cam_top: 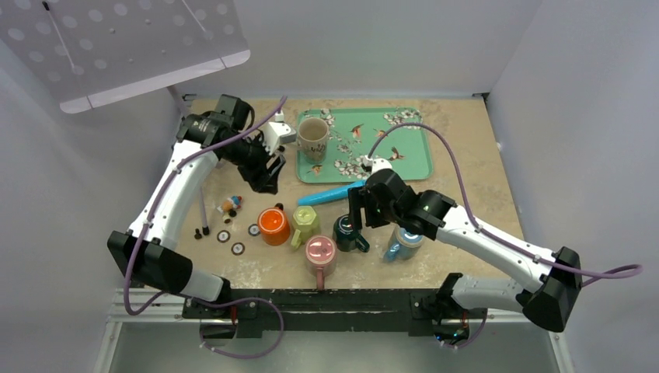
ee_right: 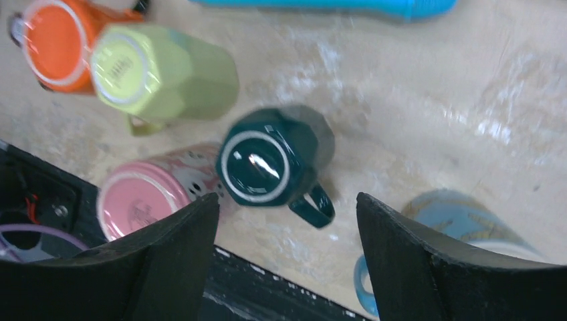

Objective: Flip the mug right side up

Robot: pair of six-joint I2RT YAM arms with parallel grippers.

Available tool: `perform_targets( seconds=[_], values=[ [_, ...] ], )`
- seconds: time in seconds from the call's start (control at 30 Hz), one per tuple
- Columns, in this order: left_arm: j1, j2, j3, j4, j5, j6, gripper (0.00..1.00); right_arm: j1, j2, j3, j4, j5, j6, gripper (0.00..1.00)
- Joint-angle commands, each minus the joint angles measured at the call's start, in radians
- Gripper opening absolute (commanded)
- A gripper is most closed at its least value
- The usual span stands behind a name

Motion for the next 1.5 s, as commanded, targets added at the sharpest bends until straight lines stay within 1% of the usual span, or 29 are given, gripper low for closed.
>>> perform_targets(
  seconds=[0.0, 0.07, 0.1, 0.17, 0.23, 0.3, 0.37, 0.5, 0.6, 0.63, 0.8, 0.9, 1.03, 1.13, 1.2, 1.27, 1.33, 1.43, 1.47],
  values=[
    [-0.005, -0.101, -0.122, 0.051, 0.063, -0.051, 0.68, 0.005, -0.099, -0.126, -0.012, -0.100, 0.046, 0.74],
    [-0.005, -0.112, -0.140, 0.057, 0.076, -0.053, 0.68, 0.015, -0.135, -0.197, 0.050, -0.163, 0.050, 0.68],
    [-0.005, -0.113, -0.140, 0.057, 0.076, -0.056, 0.68, 0.021, -0.141, -0.227, 0.077, -0.176, 0.055, 0.68],
    [-0.005, -0.110, -0.131, 0.054, 0.074, -0.066, 0.68, 0.028, -0.126, -0.271, 0.115, -0.166, 0.059, 0.71],
    [-0.005, -0.109, -0.115, 0.048, 0.075, -0.071, 0.68, 0.029, -0.085, -0.290, 0.114, -0.101, 0.067, 0.77],
    [-0.005, -0.116, -0.111, 0.048, 0.079, -0.073, 0.67, 0.029, -0.039, -0.291, 0.130, -0.038, 0.066, 0.79],
    [-0.005, -0.119, -0.111, 0.051, 0.079, -0.076, 0.67, 0.030, -0.012, -0.294, 0.182, 0.001, 0.056, 0.78],
    [-0.005, -0.119, -0.105, 0.044, 0.078, -0.076, 0.67, 0.033, 0.020, -0.364, 0.359, 0.013, 0.027, 0.72],
    [-0.004, -0.132, -0.108, 0.044, 0.078, -0.071, 0.67, 0.042, 0.032, -0.394, 0.422, 0.016, 0.002, 0.61],
    [-0.005, -0.137, -0.108, 0.044, 0.078, -0.069, 0.67, 0.051, 0.032, -0.403, 0.445, 0.015, -0.013, 0.60],
    [-0.005, -0.144, -0.113, 0.046, 0.074, -0.067, 0.67, 0.069, 0.040, -0.422, 0.518, 0.055, -0.057, 0.57],
    [-0.005, -0.139, -0.117, 0.045, 0.077, -0.066, 0.67, 0.070, 0.069, -0.418, 0.553, 0.054, -0.087, 0.55],
    [-0.005, -0.142, -0.114, 0.044, 0.079, -0.064, 0.67, 0.071, 0.134, -0.399, 0.565, 0.026, -0.109, 0.37],
    [-0.004, -0.144, -0.115, 0.041, 0.090, -0.064, 0.67, 0.074, 0.157, -0.392, 0.552, 0.036, -0.096, 0.24],
    [-0.005, -0.146, -0.117, 0.039, 0.097, -0.066, 0.67, 0.074, 0.146, -0.388, 0.528, 0.046, -0.078, 0.00],
    [-0.005, -0.149, -0.113, 0.036, 0.109, -0.066, 0.67, 0.074, 0.113, -0.368, 0.474, 0.042, -0.063, 0.00],
    [-0.005, -0.144, -0.090, 0.021, 0.141, -0.077, 0.67, 0.075, 0.034, -0.336, 0.419, 0.024, -0.047, 0.00],
    [-0.005, -0.097, 0.020, -0.014, 0.182, -0.184, 0.66, 0.074, -0.123, -0.275, 0.342, 0.019, 0.026, 0.00],
    [-0.005, -0.079, 0.058, -0.026, 0.208, -0.223, 0.66, 0.074, -0.183, -0.249, 0.336, 0.040, 0.044, 0.00]
  ],
)
